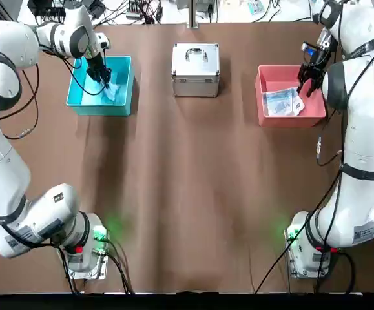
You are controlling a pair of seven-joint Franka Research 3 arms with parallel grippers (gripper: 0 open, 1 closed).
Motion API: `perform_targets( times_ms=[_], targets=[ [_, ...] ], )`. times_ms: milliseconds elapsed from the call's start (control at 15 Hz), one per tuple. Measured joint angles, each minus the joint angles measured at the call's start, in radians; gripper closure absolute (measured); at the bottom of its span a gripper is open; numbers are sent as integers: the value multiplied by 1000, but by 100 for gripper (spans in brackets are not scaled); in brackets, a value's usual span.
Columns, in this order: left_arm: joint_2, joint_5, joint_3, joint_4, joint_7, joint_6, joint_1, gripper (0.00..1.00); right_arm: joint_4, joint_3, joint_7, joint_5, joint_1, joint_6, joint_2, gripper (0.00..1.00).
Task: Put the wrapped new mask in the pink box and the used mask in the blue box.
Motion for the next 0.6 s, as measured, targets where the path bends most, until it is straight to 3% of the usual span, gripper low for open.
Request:
perform_targets(
  times_ms=[200,333,400,467,600],
  targets=[
    [-39,1,-6,24,7,-9,11,37,127,-41,-2,0,0,-75,-19,1],
    [-82,1,-15,53,10,-26,14,20,213,-68,-2,0,3,-107,-44,1],
    [-104,1,-23,68,10,-40,14,6,247,-81,-1,0,8,-113,-58,1],
    [-124,1,-31,85,10,-59,14,1,276,-93,2,-1,15,-114,-74,1],
    [-164,1,-42,128,10,-122,14,1,319,-109,45,-1,28,-113,-116,1]
  ],
)
